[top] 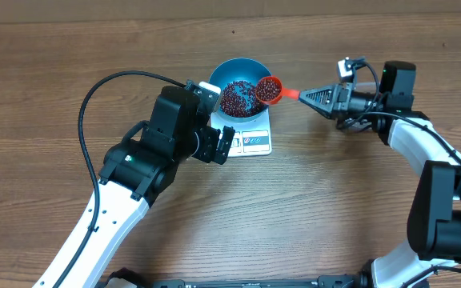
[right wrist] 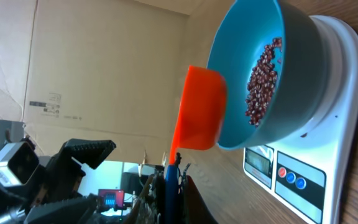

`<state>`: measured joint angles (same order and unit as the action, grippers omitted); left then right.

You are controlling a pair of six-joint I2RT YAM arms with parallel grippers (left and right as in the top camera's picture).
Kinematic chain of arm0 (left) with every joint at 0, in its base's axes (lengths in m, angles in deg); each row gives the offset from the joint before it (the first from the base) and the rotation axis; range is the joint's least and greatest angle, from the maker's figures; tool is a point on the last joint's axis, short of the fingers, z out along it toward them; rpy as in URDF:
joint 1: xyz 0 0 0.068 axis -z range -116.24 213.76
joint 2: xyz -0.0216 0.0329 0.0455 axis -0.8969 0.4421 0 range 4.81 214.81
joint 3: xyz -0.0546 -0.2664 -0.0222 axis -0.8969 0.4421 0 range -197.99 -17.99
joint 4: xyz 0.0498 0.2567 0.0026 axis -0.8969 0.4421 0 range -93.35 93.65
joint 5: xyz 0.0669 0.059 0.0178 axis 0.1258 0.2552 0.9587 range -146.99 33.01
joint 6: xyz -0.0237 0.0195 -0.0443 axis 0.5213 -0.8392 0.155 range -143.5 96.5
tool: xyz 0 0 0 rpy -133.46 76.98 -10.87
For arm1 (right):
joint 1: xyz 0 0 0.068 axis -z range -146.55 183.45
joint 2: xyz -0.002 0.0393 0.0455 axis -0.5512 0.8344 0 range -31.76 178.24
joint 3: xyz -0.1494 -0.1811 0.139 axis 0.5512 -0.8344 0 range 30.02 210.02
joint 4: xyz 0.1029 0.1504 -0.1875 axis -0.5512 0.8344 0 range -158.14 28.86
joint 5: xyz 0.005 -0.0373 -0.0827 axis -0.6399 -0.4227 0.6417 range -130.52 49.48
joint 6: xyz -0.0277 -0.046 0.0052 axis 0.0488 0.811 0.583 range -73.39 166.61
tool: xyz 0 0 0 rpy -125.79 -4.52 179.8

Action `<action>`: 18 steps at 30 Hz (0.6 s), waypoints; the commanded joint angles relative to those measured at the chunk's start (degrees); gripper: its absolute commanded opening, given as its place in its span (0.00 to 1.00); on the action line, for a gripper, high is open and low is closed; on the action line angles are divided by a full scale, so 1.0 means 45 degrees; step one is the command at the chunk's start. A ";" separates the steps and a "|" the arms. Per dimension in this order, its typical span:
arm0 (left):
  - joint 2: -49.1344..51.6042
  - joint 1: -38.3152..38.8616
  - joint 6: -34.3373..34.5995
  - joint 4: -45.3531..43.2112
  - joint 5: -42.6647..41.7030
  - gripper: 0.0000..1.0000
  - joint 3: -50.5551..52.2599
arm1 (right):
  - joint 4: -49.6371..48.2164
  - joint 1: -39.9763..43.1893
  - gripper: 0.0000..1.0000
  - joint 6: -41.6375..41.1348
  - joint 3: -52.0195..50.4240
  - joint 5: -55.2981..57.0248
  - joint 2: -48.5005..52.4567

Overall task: Scoop item into bowl and weigh 150g on scale
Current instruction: 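Carry the filled red scoop with the right gripper over the blue bowl, then tilt the scoop with the right gripper to pour beans into the bowl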

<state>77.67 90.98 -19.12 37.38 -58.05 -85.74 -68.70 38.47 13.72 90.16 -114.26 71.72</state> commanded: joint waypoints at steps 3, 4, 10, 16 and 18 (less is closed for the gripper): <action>-0.0107 -0.0063 0.0180 -0.0049 -0.0097 1.00 -0.0063 | -0.1030 -0.0534 0.04 -0.0340 -0.0039 0.1005 0.0034; -0.0107 -0.0063 0.0175 -0.0053 -0.0097 0.99 -0.0063 | -0.1263 -0.0641 0.04 -0.0257 -0.0039 0.1302 0.0034; -0.0107 -0.0063 0.0180 -0.0053 -0.0097 1.00 -0.0063 | -0.1870 -0.1151 0.04 0.0806 -0.0039 0.2759 0.0034; -0.0107 -0.0063 0.0180 -0.0053 -0.0097 1.00 -0.0063 | -0.1855 -0.1520 0.04 0.3045 -0.0039 0.3269 0.0034; -0.0107 -0.0068 0.0180 -0.0049 -0.0097 1.00 -0.0063 | -0.1855 -0.1627 0.04 0.3745 -0.0039 0.3497 0.0034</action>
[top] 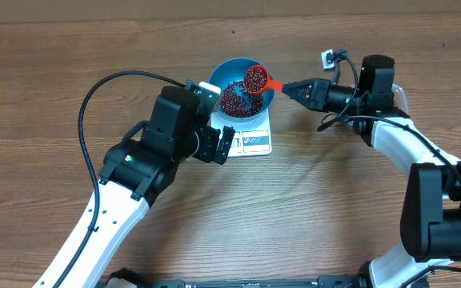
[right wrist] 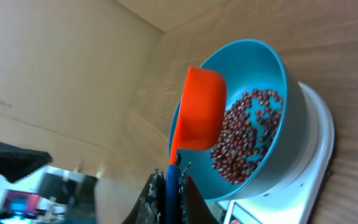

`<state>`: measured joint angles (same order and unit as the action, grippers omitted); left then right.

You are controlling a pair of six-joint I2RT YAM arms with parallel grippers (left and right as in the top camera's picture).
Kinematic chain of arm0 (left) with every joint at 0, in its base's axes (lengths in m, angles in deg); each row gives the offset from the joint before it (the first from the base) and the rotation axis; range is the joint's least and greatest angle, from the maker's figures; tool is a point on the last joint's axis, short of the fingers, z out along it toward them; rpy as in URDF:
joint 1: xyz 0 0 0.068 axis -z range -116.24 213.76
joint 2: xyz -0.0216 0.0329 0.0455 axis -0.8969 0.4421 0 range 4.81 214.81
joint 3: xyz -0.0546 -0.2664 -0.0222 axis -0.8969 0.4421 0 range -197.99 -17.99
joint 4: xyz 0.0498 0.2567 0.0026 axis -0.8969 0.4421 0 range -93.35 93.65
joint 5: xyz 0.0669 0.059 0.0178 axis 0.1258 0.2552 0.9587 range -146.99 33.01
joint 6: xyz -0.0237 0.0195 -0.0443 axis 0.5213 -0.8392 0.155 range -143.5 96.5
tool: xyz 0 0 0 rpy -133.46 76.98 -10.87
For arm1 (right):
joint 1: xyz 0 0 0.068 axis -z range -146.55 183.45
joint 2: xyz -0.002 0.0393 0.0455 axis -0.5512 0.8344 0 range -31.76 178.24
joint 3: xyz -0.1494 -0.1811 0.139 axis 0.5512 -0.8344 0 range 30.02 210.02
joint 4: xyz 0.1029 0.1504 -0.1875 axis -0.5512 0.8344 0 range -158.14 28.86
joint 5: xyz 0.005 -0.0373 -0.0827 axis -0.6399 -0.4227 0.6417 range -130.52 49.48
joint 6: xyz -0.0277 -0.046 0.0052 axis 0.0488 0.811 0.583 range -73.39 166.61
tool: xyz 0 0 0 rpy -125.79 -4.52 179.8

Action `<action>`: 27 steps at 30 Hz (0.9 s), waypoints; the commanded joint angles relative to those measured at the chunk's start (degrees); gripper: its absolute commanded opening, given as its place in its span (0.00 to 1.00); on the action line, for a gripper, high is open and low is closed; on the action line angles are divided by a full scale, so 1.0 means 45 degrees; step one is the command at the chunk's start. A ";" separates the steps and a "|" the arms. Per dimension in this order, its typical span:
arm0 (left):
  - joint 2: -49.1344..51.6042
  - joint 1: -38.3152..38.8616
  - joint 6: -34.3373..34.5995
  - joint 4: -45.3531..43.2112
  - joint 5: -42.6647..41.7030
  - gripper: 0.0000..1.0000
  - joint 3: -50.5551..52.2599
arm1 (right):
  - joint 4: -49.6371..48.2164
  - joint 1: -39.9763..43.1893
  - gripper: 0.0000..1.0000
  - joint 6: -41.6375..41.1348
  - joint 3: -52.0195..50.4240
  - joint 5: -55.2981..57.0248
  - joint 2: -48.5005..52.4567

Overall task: Scoop item into bowl and weigh 150g on scale
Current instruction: 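Tilt the scoop with the right gripper to pour beans into the bowl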

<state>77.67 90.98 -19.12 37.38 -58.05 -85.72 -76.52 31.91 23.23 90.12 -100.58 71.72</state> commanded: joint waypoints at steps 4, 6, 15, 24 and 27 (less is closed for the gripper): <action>-0.0107 -0.0063 0.0180 -0.0049 -0.0097 0.99 -0.0068 | -0.0117 -0.0219 0.04 0.1642 -0.0029 0.0981 0.0034; -0.0107 -0.0063 0.0180 -0.0053 -0.0097 1.00 -0.0068 | -0.0117 -0.0219 0.04 0.1647 -0.0029 0.1166 0.0034; -0.0107 -0.0068 0.0180 -0.0049 -0.0097 1.00 -0.0068 | -0.0102 -0.0219 0.04 0.2487 -0.0029 0.1530 0.0034; -0.0107 -0.0068 0.0180 -0.0053 -0.0097 1.00 -0.0068 | -0.0068 -0.0219 0.04 0.2667 -0.0029 0.1681 0.0034; -0.0107 -0.0063 0.0180 -0.0053 -0.0097 1.00 -0.0068 | -0.0015 -0.0219 0.04 0.3157 -0.0029 0.1671 0.0034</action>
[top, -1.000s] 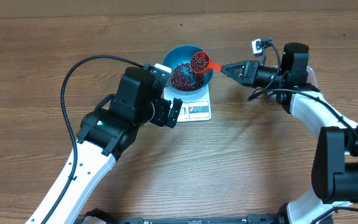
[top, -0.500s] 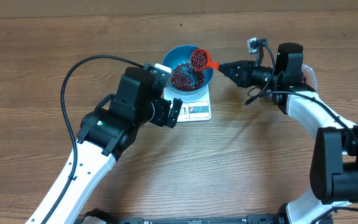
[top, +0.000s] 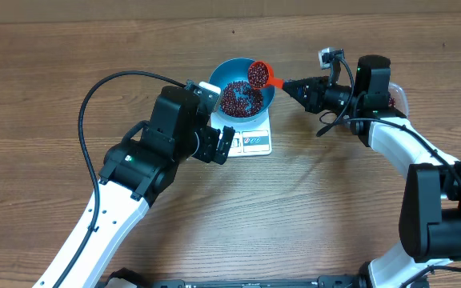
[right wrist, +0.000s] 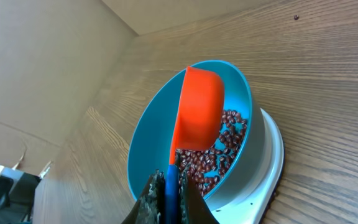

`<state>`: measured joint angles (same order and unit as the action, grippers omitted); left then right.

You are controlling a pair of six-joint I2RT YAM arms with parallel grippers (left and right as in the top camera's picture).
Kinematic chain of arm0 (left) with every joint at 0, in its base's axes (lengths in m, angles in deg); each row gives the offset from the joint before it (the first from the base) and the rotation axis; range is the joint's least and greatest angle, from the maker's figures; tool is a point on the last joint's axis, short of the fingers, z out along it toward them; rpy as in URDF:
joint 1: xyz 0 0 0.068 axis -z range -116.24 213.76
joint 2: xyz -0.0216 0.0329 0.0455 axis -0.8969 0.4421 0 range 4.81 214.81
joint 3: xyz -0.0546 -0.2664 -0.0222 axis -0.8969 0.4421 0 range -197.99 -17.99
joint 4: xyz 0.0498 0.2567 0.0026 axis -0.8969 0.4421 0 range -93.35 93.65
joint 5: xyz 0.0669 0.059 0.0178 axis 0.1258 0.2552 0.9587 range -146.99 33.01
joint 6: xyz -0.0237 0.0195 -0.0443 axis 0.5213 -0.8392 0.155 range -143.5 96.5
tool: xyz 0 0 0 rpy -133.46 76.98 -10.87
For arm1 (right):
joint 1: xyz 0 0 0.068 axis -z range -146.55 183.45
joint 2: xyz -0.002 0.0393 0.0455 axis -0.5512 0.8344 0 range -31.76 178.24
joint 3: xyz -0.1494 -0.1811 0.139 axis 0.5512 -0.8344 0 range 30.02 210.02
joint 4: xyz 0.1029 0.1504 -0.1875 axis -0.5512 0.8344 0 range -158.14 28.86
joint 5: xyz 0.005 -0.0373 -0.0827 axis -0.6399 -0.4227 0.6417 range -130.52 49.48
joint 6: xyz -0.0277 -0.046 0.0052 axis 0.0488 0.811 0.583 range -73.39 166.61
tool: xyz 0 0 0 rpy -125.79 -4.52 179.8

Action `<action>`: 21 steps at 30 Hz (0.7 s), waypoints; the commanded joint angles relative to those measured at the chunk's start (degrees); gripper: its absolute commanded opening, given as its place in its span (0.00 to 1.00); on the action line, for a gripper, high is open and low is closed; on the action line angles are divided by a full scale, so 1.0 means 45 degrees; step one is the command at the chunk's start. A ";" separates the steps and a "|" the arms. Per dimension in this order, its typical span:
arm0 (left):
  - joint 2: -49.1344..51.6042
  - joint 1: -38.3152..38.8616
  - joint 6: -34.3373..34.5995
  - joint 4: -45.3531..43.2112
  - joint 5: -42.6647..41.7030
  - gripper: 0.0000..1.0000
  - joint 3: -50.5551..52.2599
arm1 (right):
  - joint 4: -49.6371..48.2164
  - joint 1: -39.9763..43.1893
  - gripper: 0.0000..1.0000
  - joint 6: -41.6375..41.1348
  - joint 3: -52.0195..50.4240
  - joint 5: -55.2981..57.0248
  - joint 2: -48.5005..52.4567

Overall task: Scoop item into bowl and weigh 150g on scale
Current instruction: 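Tilt the scoop with the right gripper to pour beans into the bowl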

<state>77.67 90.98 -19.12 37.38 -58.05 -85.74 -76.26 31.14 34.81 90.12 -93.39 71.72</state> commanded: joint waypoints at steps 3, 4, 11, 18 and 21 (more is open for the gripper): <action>-0.0107 -0.0068 0.0175 -0.0049 -0.0097 1.00 -0.0063 | -0.0034 -0.0049 0.04 0.0753 -0.0029 0.0078 0.0034; -0.0107 -0.0068 0.0175 -0.0053 -0.0097 1.00 -0.0063 | -0.0039 -0.0049 0.04 0.0753 -0.0029 0.0078 0.0034; -0.0107 -0.0063 0.0175 -0.0053 -0.0097 1.00 -0.0063 | -0.0024 -0.0049 0.04 0.1413 -0.0029 0.0126 0.0034; -0.0107 -0.0063 0.0180 -0.0053 -0.0097 0.99 -0.0063 | 0.0005 -0.0049 0.04 0.1413 -0.0029 0.0418 0.0034; -0.0107 -0.0063 0.0180 -0.0053 -0.0097 1.00 -0.0063 | 0.0024 -0.0049 0.04 0.1700 -0.0029 0.0418 0.0034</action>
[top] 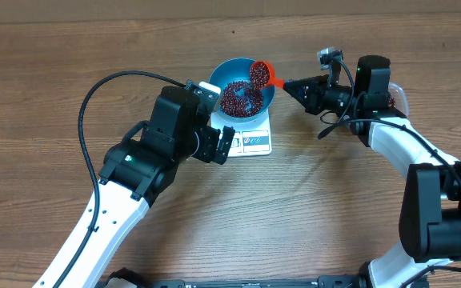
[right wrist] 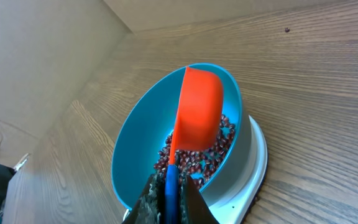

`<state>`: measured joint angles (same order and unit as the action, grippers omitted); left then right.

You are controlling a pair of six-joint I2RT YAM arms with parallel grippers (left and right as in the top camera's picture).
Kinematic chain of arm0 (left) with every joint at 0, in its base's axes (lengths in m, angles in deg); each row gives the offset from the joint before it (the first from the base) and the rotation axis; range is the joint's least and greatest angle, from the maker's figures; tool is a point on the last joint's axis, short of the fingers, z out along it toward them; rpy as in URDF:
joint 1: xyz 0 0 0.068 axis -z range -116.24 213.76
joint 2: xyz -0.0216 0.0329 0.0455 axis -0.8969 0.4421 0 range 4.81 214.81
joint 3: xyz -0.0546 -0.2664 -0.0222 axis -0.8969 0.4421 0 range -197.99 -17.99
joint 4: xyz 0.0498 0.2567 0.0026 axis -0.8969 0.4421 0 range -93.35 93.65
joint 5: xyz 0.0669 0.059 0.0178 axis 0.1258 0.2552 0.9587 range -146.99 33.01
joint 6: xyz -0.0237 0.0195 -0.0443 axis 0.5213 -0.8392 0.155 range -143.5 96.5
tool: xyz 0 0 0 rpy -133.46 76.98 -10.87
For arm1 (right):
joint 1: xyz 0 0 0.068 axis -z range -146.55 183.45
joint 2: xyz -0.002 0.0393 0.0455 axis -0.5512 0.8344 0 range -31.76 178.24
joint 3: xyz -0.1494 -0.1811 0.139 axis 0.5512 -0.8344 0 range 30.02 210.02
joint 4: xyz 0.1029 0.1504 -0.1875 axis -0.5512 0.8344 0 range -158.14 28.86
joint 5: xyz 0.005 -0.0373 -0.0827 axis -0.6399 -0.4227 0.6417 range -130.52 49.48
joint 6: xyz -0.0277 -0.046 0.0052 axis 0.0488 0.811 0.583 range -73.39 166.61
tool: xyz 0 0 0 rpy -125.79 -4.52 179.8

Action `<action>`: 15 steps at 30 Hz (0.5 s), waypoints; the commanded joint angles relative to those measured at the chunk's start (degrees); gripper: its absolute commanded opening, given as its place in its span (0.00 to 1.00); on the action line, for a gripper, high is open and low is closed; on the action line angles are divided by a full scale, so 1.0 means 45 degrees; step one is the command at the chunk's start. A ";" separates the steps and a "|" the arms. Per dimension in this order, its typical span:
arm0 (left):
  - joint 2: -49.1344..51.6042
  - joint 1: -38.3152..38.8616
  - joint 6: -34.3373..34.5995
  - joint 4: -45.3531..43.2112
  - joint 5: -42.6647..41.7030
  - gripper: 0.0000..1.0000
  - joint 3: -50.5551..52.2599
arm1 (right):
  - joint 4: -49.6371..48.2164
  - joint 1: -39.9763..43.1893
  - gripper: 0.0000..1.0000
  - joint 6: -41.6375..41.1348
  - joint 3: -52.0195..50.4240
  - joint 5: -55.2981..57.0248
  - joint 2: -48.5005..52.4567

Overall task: Scoop item into bowl and weigh 150g on scale
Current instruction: 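Tilt the scoop with the right gripper to pour beans into the bowl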

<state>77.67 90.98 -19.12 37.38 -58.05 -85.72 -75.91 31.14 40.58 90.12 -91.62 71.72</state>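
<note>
A blue bowl holding dark red beans sits on the white scale at the table's middle. My right gripper is shut on the blue handle of an orange scoop, which hangs over the bowl's right rim with beans in it. In the right wrist view the orange scoop shows its underside above the beans in the bowl, with my right gripper clamped on the handle. My left gripper rests by the scale's left front; whether it is open is unclear.
A clear container with beans lies behind my right arm at the far right. My left arm's black cable loops over the table on the left. A cardboard wall stands behind the table.
The scoop has edged slightly right toward the bowl's right rim. The left arm has not moved.
My right gripper first held the loaded scoop just outside the bowl's right rim. Then the scoop was over the bowl, tilted. By now it hangs over the bowl's upper right, with beans still in it, and the bowl's bean pile looks much the same.
</note>
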 commanded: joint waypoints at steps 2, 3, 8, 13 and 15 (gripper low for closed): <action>-0.0107 -0.0068 0.0180 -0.0053 -0.0097 1.00 -0.0068 | -0.0053 -0.0049 0.04 0.0695 -0.0029 0.0024 0.0034; -0.0107 -0.0068 0.0180 -0.0053 -0.0097 0.99 -0.0068 | -0.0024 -0.0049 0.04 0.0753 -0.0029 0.0083 0.0034; -0.0107 -0.0063 0.0180 -0.0053 -0.0097 0.99 -0.0068 | 0.0126 -0.0049 0.04 0.0748 -0.0029 0.0359 0.0034; -0.0107 -0.0063 0.0180 -0.0053 -0.0097 0.99 -0.0068 | 0.0121 -0.0049 0.04 0.0753 -0.0029 0.0359 0.0034; -0.0107 -0.0068 0.0180 -0.0053 -0.0097 1.00 -0.0068 | 0.0126 -0.0049 0.04 0.0753 -0.0029 0.0359 0.0034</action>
<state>77.67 90.98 -19.12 37.36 -58.05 -85.74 -74.99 31.14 43.25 90.12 -90.04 71.72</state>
